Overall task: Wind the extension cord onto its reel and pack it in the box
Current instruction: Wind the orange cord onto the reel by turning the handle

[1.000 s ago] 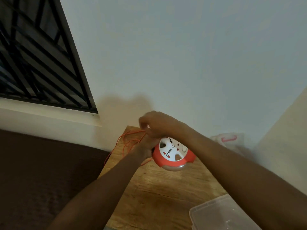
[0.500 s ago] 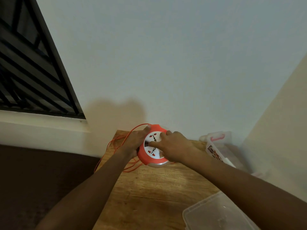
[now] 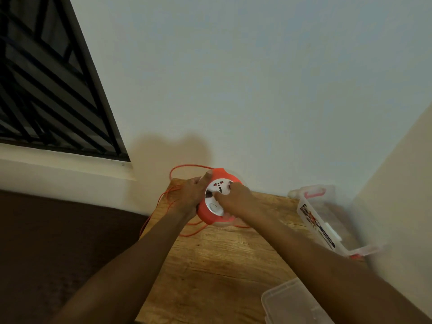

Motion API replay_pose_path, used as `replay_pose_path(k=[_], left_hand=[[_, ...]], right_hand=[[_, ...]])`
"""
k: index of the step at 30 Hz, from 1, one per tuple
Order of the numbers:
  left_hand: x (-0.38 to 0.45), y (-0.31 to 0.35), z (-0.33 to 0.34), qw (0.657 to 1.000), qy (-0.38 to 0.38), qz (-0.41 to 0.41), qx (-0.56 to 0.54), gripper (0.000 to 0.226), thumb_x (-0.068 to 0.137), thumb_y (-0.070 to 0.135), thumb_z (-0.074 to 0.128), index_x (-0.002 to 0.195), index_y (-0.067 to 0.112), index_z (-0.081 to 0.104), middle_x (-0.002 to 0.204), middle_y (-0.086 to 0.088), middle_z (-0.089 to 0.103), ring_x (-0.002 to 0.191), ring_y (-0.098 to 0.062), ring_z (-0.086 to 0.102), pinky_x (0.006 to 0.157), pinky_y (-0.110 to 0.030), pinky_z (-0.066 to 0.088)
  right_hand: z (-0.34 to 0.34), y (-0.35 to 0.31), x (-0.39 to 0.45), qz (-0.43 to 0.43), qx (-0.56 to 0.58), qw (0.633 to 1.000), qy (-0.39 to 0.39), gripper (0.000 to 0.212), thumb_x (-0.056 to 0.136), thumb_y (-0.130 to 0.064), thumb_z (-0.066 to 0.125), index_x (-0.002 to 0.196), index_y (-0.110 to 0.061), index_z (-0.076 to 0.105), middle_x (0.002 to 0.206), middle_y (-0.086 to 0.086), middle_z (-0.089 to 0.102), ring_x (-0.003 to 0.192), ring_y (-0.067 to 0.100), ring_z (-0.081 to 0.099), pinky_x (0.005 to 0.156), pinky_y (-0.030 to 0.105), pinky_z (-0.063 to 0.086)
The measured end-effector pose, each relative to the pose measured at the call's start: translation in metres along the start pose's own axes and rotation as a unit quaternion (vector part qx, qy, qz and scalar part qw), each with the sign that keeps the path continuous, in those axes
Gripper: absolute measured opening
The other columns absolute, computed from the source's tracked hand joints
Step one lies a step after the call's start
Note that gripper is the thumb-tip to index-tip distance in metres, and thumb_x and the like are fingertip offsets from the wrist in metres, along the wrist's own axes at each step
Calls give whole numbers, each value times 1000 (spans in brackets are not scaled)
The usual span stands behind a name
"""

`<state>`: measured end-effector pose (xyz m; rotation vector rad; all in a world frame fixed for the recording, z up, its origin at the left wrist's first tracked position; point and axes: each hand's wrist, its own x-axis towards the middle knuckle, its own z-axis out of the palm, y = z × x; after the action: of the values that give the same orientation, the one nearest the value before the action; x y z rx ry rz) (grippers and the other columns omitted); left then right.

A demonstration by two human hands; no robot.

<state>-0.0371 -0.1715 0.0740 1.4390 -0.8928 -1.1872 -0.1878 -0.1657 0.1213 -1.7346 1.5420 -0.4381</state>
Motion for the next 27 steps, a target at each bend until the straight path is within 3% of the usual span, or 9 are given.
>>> replay_pose_path(k=[2,5,8,10,12,15,19,24,27], left_hand=[[4,-4,-5,1000,8,2,-30,48,100,45,64,113,0,74,100,-17,81,85,-33,79,64,-37,66],[9,-5,-10,999,6,-8,-48,42,98,49,66,100,8,76,86,-9,83,71,-23,79,54,-30,61],[15,-4,-12,998,-6,-14,-58,42,94,53,68,98,12,77,88,-8,83,71,-24,81,54,-30,62],[18,-3,-15,998,-5,-22,-65,43,91,56,71,97,14,78,90,-9,84,72,-25,81,55,-32,63],[22,-2,-20,998,-2,-22,-63,48,87,60,74,97,14,79,94,-12,83,77,-29,81,60,-36,64],[23,0,-23,999,-15,-19,-23,67,67,76,76,101,18,80,96,-8,83,82,-30,81,65,-38,64],[22,2,-22,997,-73,-8,14,66,54,85,78,90,30,84,98,-6,83,84,-29,81,63,-34,64],[22,1,-21,996,-83,-13,33,74,63,79,73,107,20,77,101,-8,83,86,-31,81,66,-36,64],[20,1,-23,995,-87,-19,36,66,72,74,69,110,21,76,100,-5,83,84,-28,81,62,-34,64]], right_hand=[[5,-3,-8,93,243,963,-69,60,92,-24,62,143,-6,36,97,20,72,71,27,75,49,28,55],[10,-2,-11,91,306,945,-76,74,90,-13,63,152,-13,21,97,18,71,64,21,74,46,25,53],[7,4,-10,0,102,995,8,56,84,-21,66,136,-9,45,100,6,68,63,14,69,43,18,45],[-1,13,-10,-102,-69,988,93,44,81,-31,67,120,-14,57,98,0,66,76,16,63,53,23,47],[-10,22,-7,-233,-218,940,117,41,84,-30,64,122,-20,57,108,2,66,87,24,65,65,32,54],[-22,24,0,-378,-394,837,40,47,86,-20,66,130,-29,52,133,8,48,100,27,60,68,37,57],[-31,5,0,-404,-516,754,-43,58,82,-18,74,133,-36,51,150,6,24,113,29,56,73,40,60],[-33,-17,-10,-415,-610,673,-57,58,87,-27,72,140,-39,49,154,9,27,113,34,58,73,37,56],[-31,-15,-12,-417,-639,643,-67,63,90,-29,69,144,-43,40,157,9,21,123,35,51,77,37,56]])
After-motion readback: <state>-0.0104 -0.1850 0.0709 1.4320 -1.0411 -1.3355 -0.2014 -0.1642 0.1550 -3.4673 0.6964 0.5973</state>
